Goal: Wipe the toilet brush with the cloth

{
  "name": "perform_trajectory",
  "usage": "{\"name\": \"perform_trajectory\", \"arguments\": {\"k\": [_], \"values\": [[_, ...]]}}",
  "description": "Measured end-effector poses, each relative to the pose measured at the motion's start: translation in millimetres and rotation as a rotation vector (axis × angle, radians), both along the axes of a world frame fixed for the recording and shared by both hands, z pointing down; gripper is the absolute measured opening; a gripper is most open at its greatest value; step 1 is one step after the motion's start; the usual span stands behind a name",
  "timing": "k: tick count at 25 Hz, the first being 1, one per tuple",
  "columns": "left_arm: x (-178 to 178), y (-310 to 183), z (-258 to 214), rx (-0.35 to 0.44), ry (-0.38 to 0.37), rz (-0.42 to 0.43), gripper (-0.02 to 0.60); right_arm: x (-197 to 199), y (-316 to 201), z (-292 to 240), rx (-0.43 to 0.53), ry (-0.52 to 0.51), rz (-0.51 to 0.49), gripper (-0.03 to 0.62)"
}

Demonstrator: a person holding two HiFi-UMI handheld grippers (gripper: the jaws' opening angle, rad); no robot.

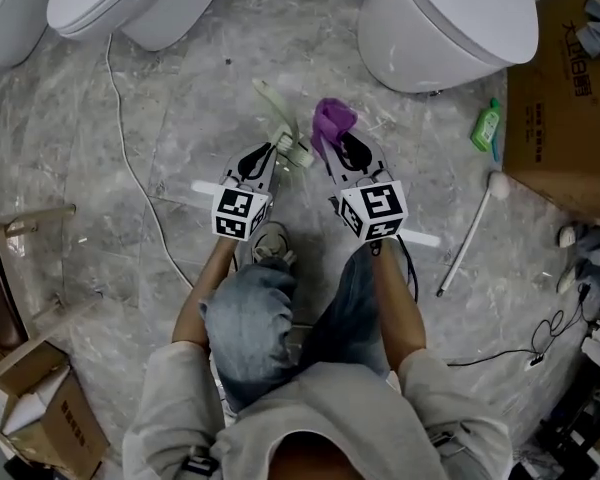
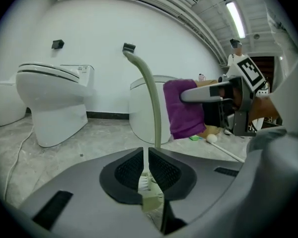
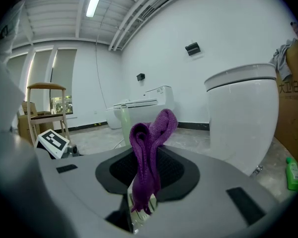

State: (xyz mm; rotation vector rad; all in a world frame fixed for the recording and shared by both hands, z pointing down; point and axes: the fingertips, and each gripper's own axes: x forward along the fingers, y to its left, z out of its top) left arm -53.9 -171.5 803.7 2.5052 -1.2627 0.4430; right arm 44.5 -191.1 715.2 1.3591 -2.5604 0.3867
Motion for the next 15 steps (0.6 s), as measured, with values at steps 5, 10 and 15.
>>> {"name": "perform_trajectory", "arguments": {"k": [5,10,15], "values": [[26,0,27,-0.054,-0.024,0.079,0.155,4,2,12,-0.029,0.005,-0.015,0.107],[49,-18,38,-0.030,-0.075,0.137,0.163,-1,-6,-5,-0.015,-0.046,-0.019,0.107],[55,-35,40,-0.017,-0.101,0.145,0.151,-18,-18,-53,0.057,-0.092,-0.062,0.107]]}}
